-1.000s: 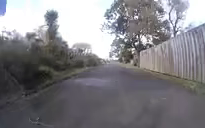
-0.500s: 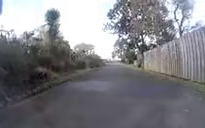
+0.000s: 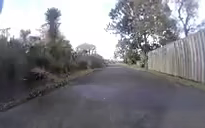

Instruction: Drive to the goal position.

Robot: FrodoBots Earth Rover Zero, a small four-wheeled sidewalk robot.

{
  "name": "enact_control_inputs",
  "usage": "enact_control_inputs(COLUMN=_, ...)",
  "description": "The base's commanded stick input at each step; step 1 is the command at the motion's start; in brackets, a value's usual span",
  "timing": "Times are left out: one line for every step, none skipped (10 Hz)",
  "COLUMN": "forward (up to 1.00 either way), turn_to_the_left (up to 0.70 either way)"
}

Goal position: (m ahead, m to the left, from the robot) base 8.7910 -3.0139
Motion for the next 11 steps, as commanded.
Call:
enact_control_inputs(forward=0.85, turn_to_the_left=-0.34)
enact_control_inputs(forward=0.85, turn_to_the_left=-0.34)
enact_control_inputs(forward=0.85, turn_to_the_left=-0.34)
enact_control_inputs(forward=0.85, turn_to_the_left=-0.34)
enact_control_inputs(forward=0.85, turn_to_the_left=-0.34)
enact_control_inputs(forward=0.85, turn_to_the_left=-0.34)
enact_control_inputs(forward=0.85, turn_to_the_left=-0.31)
enact_control_inputs(forward=0.85, turn_to_the_left=-0.24)
enact_control_inputs(forward=0.85, turn_to_the_left=0.00)
enact_control_inputs(forward=0.85, turn_to_the_left=0.00)
enact_control_inputs(forward=0.85, turn_to_the_left=0.00)
